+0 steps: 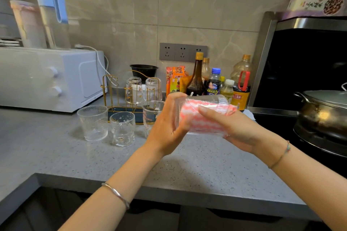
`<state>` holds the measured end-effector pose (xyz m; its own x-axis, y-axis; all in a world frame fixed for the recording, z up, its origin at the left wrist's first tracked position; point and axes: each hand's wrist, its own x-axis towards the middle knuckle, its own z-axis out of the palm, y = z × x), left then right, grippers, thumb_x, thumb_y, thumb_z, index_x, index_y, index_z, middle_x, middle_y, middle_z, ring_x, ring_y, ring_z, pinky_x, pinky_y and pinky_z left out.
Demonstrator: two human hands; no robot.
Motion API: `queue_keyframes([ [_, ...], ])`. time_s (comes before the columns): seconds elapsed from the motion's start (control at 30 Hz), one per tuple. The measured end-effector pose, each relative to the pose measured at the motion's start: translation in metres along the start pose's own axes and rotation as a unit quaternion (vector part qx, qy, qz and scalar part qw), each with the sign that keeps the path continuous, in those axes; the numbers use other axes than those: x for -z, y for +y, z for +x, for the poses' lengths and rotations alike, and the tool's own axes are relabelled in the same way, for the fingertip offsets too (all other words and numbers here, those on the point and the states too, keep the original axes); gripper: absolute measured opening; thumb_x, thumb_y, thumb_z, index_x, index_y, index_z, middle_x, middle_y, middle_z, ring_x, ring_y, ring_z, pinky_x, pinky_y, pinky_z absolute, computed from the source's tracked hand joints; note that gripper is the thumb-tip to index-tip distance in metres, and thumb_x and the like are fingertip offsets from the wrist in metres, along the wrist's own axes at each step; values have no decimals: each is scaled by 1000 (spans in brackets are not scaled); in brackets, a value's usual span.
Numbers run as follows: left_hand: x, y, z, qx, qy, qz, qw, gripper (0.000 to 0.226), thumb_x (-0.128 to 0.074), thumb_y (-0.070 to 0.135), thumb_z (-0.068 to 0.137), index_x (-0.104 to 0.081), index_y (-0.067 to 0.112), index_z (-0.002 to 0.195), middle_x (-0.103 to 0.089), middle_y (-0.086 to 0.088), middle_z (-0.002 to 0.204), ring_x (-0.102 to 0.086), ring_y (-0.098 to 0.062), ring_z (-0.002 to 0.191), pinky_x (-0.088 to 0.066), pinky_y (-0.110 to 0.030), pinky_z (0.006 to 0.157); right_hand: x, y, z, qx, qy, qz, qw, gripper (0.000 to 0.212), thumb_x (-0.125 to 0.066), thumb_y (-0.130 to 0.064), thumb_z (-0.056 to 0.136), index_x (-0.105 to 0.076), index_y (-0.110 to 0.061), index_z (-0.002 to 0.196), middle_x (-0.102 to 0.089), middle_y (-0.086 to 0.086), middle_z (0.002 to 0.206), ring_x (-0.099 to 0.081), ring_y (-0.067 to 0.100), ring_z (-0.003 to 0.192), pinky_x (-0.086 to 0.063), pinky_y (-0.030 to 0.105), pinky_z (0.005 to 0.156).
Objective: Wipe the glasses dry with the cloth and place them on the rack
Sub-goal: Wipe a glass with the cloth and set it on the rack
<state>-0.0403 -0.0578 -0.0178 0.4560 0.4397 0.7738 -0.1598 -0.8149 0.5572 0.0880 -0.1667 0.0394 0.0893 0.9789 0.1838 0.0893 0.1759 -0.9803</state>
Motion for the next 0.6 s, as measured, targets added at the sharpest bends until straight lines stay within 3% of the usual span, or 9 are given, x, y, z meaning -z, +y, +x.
queue_keyframes([
  [0.1, -2, -1, 4, 40, -20, -16, 999, 55, -27, 83, 80, -27, 50, 124, -33, 41, 124, -47, 10, 110, -45, -13, 86, 5, 1, 5, 32, 19, -48, 998, 29, -65, -30, 73, -69, -20, 100, -75, -2, 97, -71, 11, 93, -54, 17, 79],
  [0.17, -7, 2, 6, 134, -37, -57, 989, 68, -25, 82, 78, -28, 42, 133, -43, 19, 130, -57, 1, 90, -49, -19, 67, 8, 1, 7, 54, 40, -139, 988, 25, -66, -31, 75, -70, -22, 98, -76, -7, 93, -71, 9, 88, -53, 13, 76],
  [0.23, -11, 5, 9, 276, -49, -146, 949, 90, -20, 86, 75, -34, 24, 138, -55, -5, 117, -59, -6, 62, -44, -21, 47, 7, 2, 6, 84, 36, -244, 965, 13, -68, -26, 80, -70, -26, 93, -74, -17, 81, -69, -1, 76, -50, 9, 66],
  [0.33, -13, 4, 13, 392, -41, -217, 893, 100, -15, 86, 80, -44, 12, 141, -57, -7, 98, -52, -8, 49, -37, -17, 39, 1, 5, 3, 120, 17, -285, 951, 17, -71, -14, 81, -65, -30, 82, -66, -28, 62, -61, -10, 59, -42, 4, 56],
  [0.47, -15, 7, 11, 342, 17, -176, 923, 71, -22, 66, 94, -50, 6, 119, -51, -7, 77, -44, -8, 47, -33, -18, 38, -3, 9, 3, 113, 28, -273, 955, 5, -72, -31, 75, -68, -28, 76, -65, -16, 58, -56, -1, 52, -39, 9, 50],
  [0.6, -13, 11, 5, 172, 63, -122, 975, 36, -36, 61, 95, -46, 27, 102, -53, 2, 68, -51, -15, 56, -42, -24, 46, -2, 7, 2, 41, 31, -128, 990, 24, -68, -35, 67, -69, -31, 90, -75, -15, 87, -69, -2, 84, -50, 10, 73],
])
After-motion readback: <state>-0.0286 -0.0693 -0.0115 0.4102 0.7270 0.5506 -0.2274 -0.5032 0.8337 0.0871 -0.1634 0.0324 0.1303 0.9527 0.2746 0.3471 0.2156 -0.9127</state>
